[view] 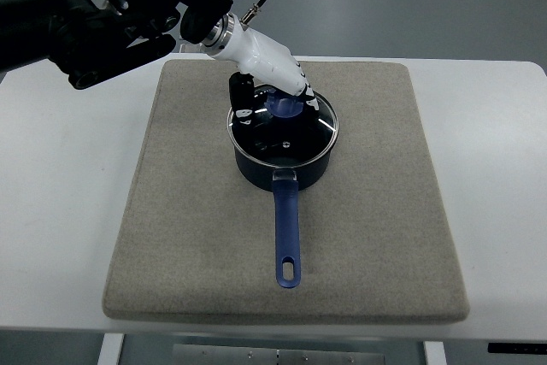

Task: Open pot lid and place left with left hand
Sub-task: 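Lower the left hand onto the blue knob of the glass lid, then close the left hand fingers around the blue lid knob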

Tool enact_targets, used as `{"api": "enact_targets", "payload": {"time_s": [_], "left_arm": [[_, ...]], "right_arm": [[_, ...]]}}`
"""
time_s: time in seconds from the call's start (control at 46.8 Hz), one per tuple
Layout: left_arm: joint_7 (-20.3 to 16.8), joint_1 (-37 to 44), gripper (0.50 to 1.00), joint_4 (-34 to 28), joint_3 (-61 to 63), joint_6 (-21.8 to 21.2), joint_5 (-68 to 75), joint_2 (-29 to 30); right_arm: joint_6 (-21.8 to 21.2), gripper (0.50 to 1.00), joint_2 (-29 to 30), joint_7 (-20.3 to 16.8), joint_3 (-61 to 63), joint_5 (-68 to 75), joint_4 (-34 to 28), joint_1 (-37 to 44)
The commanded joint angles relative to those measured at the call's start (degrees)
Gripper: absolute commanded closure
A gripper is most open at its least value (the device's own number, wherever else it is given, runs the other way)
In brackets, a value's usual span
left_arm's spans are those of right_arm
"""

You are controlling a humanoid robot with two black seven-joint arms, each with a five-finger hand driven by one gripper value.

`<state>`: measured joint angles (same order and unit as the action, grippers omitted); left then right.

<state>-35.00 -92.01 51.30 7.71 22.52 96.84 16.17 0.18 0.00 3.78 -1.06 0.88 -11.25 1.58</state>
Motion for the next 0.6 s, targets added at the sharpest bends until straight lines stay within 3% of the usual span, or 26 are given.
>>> {"api": "enact_targets", "payload": {"time_s": [0.0, 0.171, 0.363, 0.577], "left_arm": [[0.0, 0.0, 0.536, -0.7, -0.1, -0.1, -0.1, 0.0], [0.0, -0.2, 0.536, -0.8, -0.4, 0.9, -0.2, 0.1], [0.0, -0.8, 0.538, -0.8, -1.1, 5.3, -0.3, -0.1], [0.0, -0.9, 0.538, -0.9, -1.3, 5.7, -0.8, -0.1]], "right_arm": [[0.0, 0.583, 0.0, 0.0, 0.0, 0.0, 0.0, 0.0], [0.0, 0.583, 0.0, 0.0, 0.0, 0.0, 0.0, 0.0], [0.0, 0.583, 0.0, 0.0, 0.0, 0.0, 0.0, 0.0], [0.0, 0.583, 0.0, 0.0, 0.0, 0.0, 0.0, 0.0]]}}
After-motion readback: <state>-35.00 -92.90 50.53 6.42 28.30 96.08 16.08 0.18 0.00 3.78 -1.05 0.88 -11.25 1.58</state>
